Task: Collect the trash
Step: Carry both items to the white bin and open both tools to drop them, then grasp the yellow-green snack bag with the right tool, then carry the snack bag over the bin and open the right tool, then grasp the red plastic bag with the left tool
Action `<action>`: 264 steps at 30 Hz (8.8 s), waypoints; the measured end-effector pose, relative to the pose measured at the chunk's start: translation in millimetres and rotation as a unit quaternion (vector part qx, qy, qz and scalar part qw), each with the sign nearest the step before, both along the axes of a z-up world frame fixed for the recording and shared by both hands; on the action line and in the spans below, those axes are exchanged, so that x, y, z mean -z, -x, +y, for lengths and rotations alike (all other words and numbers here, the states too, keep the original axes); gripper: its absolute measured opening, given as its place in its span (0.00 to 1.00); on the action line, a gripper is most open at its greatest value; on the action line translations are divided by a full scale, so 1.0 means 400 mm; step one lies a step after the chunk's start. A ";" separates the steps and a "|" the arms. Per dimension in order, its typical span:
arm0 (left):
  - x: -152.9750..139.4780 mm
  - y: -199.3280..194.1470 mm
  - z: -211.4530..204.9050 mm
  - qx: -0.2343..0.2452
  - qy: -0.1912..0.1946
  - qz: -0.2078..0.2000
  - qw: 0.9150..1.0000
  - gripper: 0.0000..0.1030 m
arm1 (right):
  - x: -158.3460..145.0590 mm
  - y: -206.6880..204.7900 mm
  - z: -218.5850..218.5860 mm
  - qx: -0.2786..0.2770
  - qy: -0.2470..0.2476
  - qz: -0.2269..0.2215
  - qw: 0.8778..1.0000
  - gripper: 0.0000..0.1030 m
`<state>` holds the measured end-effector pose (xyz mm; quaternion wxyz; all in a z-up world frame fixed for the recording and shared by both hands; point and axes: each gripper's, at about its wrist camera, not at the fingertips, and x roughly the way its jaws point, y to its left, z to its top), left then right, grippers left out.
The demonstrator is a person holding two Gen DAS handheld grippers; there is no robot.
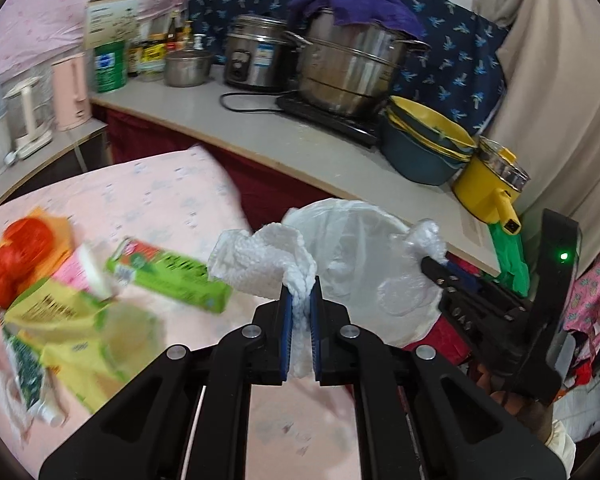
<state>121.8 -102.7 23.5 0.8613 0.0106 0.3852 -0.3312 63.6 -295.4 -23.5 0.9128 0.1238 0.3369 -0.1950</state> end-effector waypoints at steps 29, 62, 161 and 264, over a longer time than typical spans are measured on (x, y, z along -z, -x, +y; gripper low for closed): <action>0.005 -0.046 0.004 -0.055 -0.021 -0.025 0.998 0.43 | -0.079 -0.010 0.066 -0.016 0.009 -0.034 0.999 0.57; 0.158 0.015 0.732 -0.316 -0.095 0.041 0.943 0.66 | -0.001 -0.127 0.638 -0.235 0.000 0.020 0.972 0.73; 0.106 -0.063 -0.260 0.085 -0.032 0.037 0.995 0.10 | 0.020 0.031 -0.142 0.077 -0.037 -0.028 0.996 0.07; 0.021 -0.396 0.701 -0.294 -0.027 -0.029 0.955 0.09 | 0.060 -0.519 0.728 -0.260 -0.048 0.024 0.964 0.47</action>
